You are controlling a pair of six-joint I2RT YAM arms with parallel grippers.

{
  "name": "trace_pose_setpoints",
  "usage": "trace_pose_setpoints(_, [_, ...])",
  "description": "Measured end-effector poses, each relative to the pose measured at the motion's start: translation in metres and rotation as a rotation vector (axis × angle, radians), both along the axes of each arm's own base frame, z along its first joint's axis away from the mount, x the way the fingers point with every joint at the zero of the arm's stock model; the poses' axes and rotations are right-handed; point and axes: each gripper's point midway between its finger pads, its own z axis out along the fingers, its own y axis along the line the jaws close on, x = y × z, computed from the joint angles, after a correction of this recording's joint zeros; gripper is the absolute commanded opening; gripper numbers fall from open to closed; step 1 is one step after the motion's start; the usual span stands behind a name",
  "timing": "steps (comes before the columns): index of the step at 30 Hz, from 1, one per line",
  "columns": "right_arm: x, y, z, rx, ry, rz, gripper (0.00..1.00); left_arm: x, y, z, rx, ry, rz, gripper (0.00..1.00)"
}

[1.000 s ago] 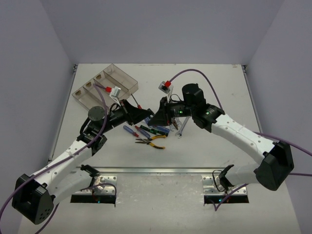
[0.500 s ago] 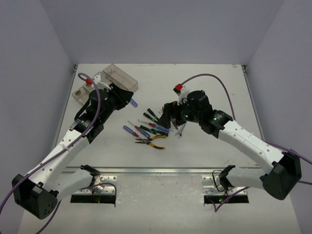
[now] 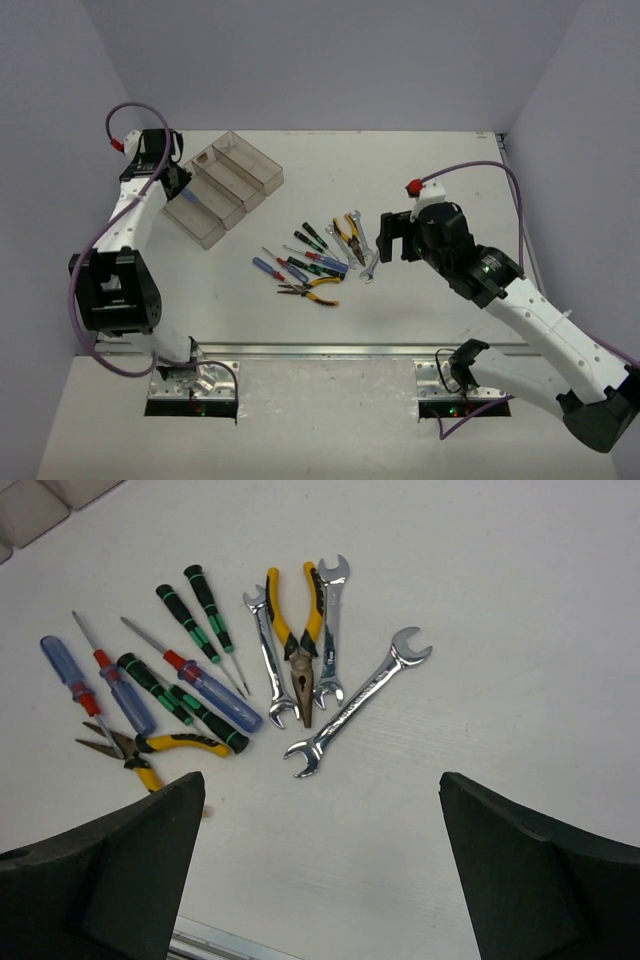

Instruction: Sort the tools into containers

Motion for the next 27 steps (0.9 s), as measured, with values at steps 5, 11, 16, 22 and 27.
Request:
trace_pose_setpoints(5, [-0.005, -0.012, -0.005, -0.037, -0.011, -0.018, 0.99, -0.006, 0.055, -0.059, 0.015, 0.213, 0.100, 0.00])
trace_pose_setpoints(11, [-0.007, -0.011, -0.017, -0.056, 0.011, 0.004, 0.99, -0.006, 0.063, -0.103, -0.021, 0.339, 0.097, 0.00])
trace_pose_setpoints(16, [-0.008, -0.006, -0.027, -0.063, 0.040, 0.028, 0.99, 0.006, 0.057, -0.103, -0.058, 0.315, 0.072, 0.00])
trace_pose_setpoints(22, [-0.007, -0.001, -0.036, -0.064, 0.063, 0.048, 0.99, 0.017, 0.051, -0.101, -0.100, 0.261, 0.073, 0.01])
trace_pose_setpoints(27, [-0.008, 0.001, -0.043, -0.071, 0.083, 0.060, 0.99, 0.006, 0.035, -0.120, -0.171, 0.246, 0.078, 0.15])
